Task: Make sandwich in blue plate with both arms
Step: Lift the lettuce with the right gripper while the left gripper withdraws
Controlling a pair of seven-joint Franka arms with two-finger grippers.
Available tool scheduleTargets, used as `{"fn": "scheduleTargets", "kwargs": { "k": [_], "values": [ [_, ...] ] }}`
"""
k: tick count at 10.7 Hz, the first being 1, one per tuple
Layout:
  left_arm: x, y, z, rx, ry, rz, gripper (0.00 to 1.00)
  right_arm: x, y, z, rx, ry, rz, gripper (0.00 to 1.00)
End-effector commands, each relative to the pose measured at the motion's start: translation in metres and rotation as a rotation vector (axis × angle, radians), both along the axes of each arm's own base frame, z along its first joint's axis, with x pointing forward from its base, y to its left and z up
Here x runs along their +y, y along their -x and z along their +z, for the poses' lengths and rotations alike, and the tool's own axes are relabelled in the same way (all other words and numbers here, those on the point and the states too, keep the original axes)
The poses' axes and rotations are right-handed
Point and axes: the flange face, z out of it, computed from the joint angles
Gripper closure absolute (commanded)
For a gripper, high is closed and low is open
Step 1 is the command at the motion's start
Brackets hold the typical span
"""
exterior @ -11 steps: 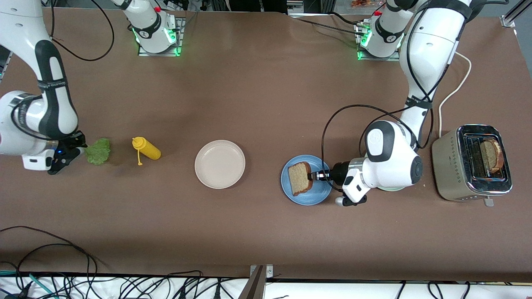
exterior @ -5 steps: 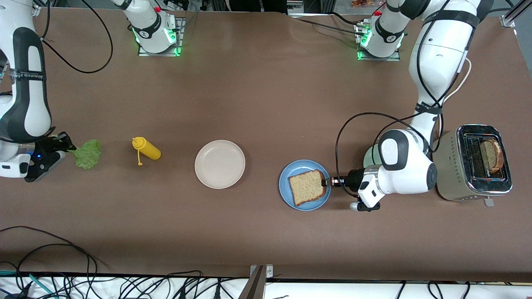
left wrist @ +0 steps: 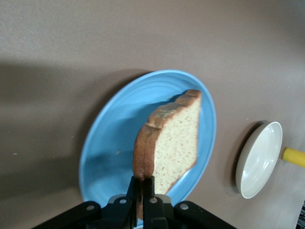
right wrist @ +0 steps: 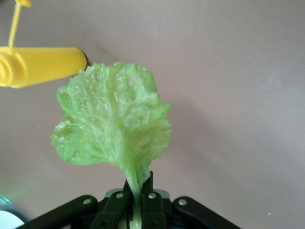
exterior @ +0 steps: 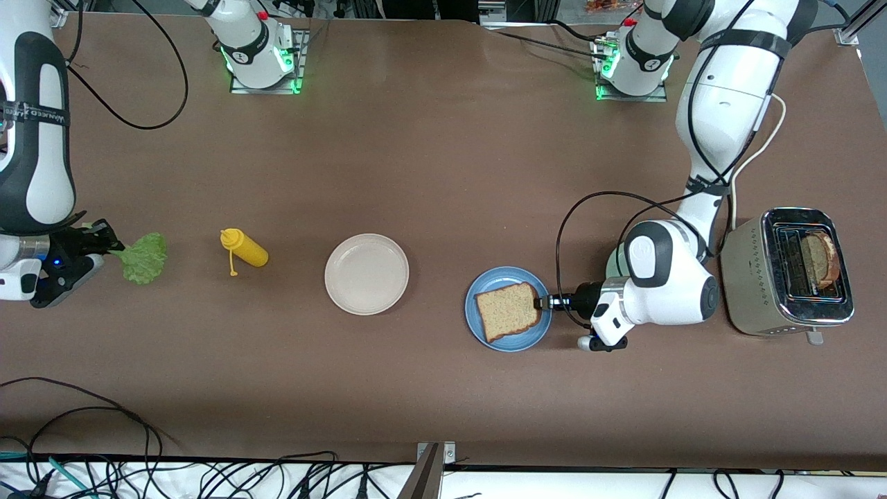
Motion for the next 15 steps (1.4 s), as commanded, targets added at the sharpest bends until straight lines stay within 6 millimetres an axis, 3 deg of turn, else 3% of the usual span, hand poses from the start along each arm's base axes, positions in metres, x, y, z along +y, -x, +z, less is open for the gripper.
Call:
{"fn": "scheduleTargets", "kwargs": {
  "k": [1, 2, 3, 4, 6, 9, 11, 12, 13, 15],
  "values": [
    [-0.005, -0.001, -0.009, -0.021, 0.008, -0.006, 1.00, 0.034, -0.001, 0.032, -0.019, -0.031, -0.024, 1.00],
    [-0.004, -0.002, -0.009, -0.021, 0.008, -0.004, 0.88, 0.047, 0.000, 0.039, -0.017, -0.036, -0.033, 1.00],
    [0.000, -0.002, -0.010, -0.018, 0.006, 0.002, 0.59, 0.060, 0.001, 0.042, -0.012, -0.043, -0.036, 1.00],
    [0.005, 0.001, -0.015, -0.008, 0.004, 0.006, 0.01, 0.073, 0.000, 0.050, -0.022, -0.051, -0.027, 1.00],
    [0.013, 0.002, -0.017, -0.003, -0.003, 0.012, 0.00, 0.107, 0.001, 0.069, -0.048, -0.066, -0.012, 1.00],
    [0.046, -0.005, -0.011, -0.003, -0.021, 0.050, 0.00, 0.164, 0.004, 0.087, -0.070, -0.092, 0.020, 1.00],
    [0.074, -0.003, 0.027, 0.014, -0.030, 0.032, 0.00, 0.202, 0.007, 0.094, -0.077, -0.100, 0.009, 1.00],
    [0.094, -0.001, 0.049, -0.004, -0.089, 0.004, 0.00, 0.228, 0.007, 0.107, -0.096, -0.127, 0.000, 1.00],
    [0.115, 0.001, 0.069, -0.006, -0.132, -0.030, 0.00, 0.257, 0.005, 0.136, -0.139, -0.155, 0.005, 1.00],
    [0.155, 0.010, 0.103, 0.023, -0.212, -0.098, 0.00, 0.324, 0.015, 0.139, -0.147, -0.175, -0.004, 1.00]
  ]
}}
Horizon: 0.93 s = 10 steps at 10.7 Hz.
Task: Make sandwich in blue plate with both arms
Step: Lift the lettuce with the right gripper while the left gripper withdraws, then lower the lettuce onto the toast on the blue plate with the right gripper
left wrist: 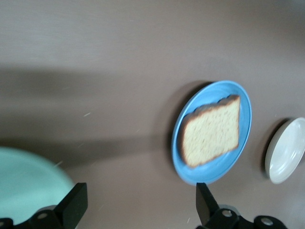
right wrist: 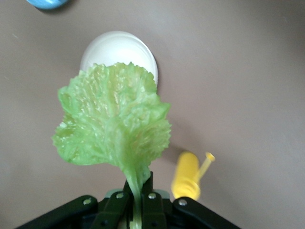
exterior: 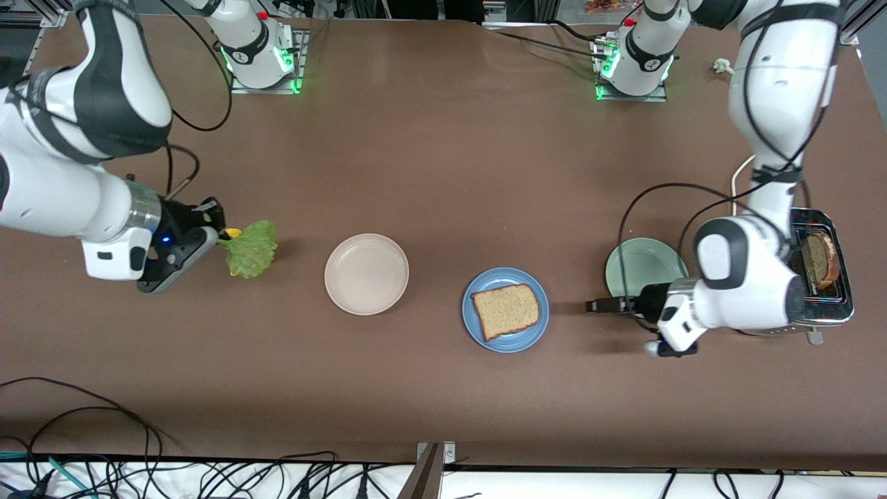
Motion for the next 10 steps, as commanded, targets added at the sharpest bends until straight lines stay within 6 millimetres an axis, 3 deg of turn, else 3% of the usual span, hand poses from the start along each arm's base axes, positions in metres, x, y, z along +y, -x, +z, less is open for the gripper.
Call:
{"fn": "scheduleTargets", "kwargs": {
  "k": [1, 5, 6, 8, 10],
  "values": [
    [0.054, 0.026, 0.059, 0.031, -0.148, -0.110, 0.00, 0.091, 0.010, 0.018, -0.064, -0.053, 0.003, 1.00],
    [0.116, 0.055, 0.150, 0.031, -0.336, -0.175, 0.00, 0.209, 0.026, -0.002, -0.264, -0.050, 0.173, 1.00],
    [0.133, 0.069, 0.178, 0.050, -0.363, -0.176, 0.00, 0.229, 0.028, -0.019, -0.271, -0.070, 0.190, 1.00],
    [0.139, 0.097, 0.234, 0.053, -0.417, -0.183, 0.00, 0.275, 0.038, -0.045, -0.317, -0.119, 0.233, 1.00],
    [0.145, 0.115, 0.269, 0.045, -0.485, -0.181, 0.00, 0.325, 0.043, -0.083, -0.424, -0.206, 0.266, 1.00]
  ]
}}
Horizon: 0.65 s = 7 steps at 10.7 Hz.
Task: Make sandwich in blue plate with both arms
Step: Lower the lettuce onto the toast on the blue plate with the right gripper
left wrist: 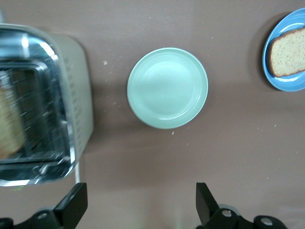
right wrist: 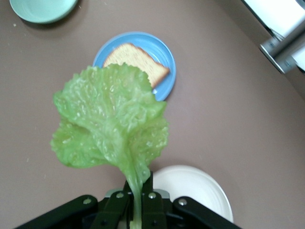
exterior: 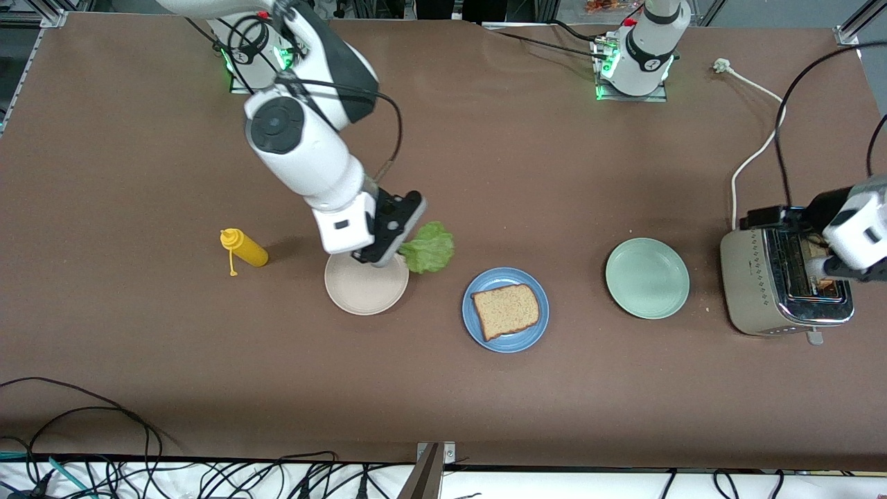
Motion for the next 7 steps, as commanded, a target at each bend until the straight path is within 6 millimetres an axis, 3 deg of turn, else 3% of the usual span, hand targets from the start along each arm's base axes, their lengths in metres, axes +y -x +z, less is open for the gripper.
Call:
{"fn": "scheduleTargets", "kwargs": {
  "k": [1, 4, 7],
  "values": [
    [-0.001, 0.033, 0.046, -0.024, -0.103, -0.032, 0.00, 0.069, 0.008, -0.050, -0.147, -0.120, 0.053, 1.00],
    [-0.011, 0.051, 0.075, -0.025, -0.146, -0.053, 0.00, 0.112, 0.025, -0.108, -0.265, -0.185, 0.114, 1.00],
    [-0.011, 0.051, 0.075, -0.022, -0.151, -0.060, 0.00, 0.131, 0.029, -0.146, -0.338, -0.232, 0.125, 1.00]
  ]
}}
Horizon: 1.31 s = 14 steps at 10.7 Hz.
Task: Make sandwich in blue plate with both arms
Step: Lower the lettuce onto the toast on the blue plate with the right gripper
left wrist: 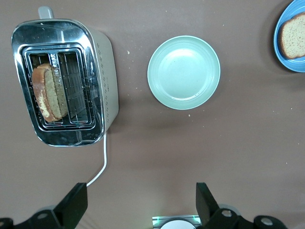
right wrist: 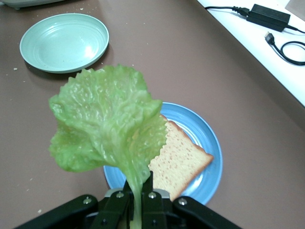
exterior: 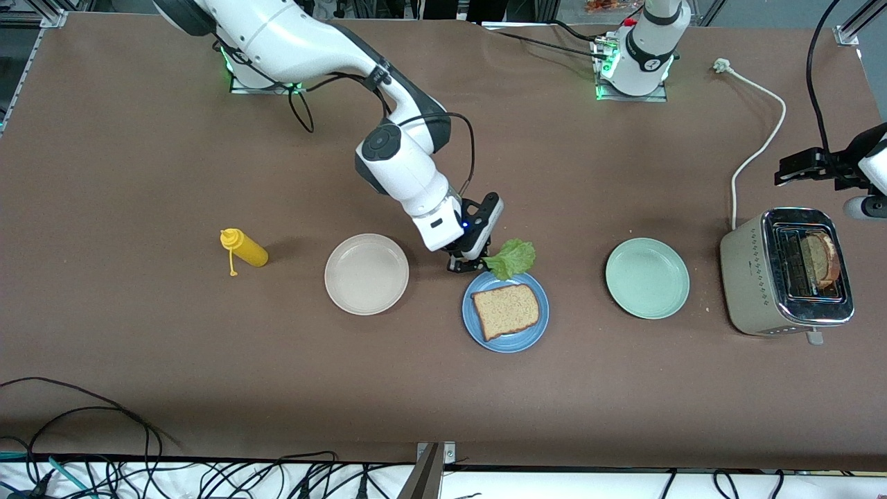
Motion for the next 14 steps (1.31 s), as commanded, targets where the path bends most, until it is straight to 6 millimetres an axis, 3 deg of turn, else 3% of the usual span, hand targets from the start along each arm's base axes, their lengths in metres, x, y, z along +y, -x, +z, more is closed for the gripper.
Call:
{"fn": "scheduleTargets", "kwargs": {
  "k": [1, 4, 6, 9, 11, 13, 14],
  "values": [
    [-0.004, 0.008, 0.000, 0.012, -0.032, -0.020, 0.00, 0.014, -0.013, -0.024, -0.079, -0.003, 0.012, 1.00],
    [-0.008, 0.012, -0.002, 0.025, -0.033, -0.023, 0.00, 0.004, -0.040, -0.061, -0.111, 0.004, -0.024, 1.00],
    [-0.013, 0.018, -0.005, 0.023, -0.034, -0.029, 0.00, 0.002, -0.046, -0.073, -0.118, -0.006, -0.038, 1.00],
    [-0.010, 0.025, 0.005, -0.098, -0.043, -0.030, 0.00, 0.018, -0.030, -0.076, -0.094, -0.033, -0.050, 1.00],
    [-0.012, 0.048, 0.011, -0.100, -0.043, -0.033, 0.00, 0.030, -0.017, -0.088, -0.122, -0.061, -0.058, 0.97],
    [-0.028, 0.070, 0.030, -0.120, -0.040, -0.061, 0.00, 0.029, -0.016, -0.096, -0.128, -0.050, -0.057, 0.97],
    [-0.053, 0.073, 0.037, -0.127, -0.048, -0.093, 0.00, 0.026, -0.017, -0.103, -0.129, -0.043, -0.060, 0.95]
  ]
}}
